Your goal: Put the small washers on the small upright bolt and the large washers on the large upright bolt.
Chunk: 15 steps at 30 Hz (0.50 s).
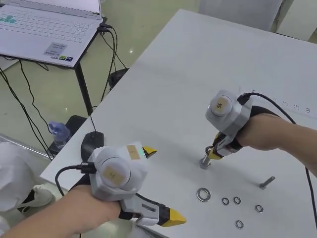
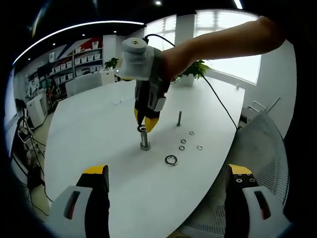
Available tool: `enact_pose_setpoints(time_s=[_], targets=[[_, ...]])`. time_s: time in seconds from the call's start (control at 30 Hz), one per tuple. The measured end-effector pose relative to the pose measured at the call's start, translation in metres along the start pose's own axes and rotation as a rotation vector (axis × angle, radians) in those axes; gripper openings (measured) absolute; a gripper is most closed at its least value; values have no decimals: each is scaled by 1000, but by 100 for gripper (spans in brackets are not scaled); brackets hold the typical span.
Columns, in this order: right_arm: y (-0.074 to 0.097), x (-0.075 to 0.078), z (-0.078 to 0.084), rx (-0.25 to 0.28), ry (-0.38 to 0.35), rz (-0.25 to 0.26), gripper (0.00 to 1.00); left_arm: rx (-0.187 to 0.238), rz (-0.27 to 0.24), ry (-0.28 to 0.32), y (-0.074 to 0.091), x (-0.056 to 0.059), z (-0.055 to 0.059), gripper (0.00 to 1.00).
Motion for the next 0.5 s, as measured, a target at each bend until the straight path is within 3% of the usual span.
enact_pose_setpoints(time_s=[0.5], targets=[[-15,1,1,-26,5,-8,21,-21,19,16,2,1,8,94]])
Point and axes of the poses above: the centre of the closed fingertips' face, and the gripper's own axes: y roughly backward along the fingers, x roughly to its right, z roughly out of its underside, the point moved 8 cm from there along y, roughly backward along the fingers, and after that the axes turned 9 degrees about x, right-handed, at the moved point
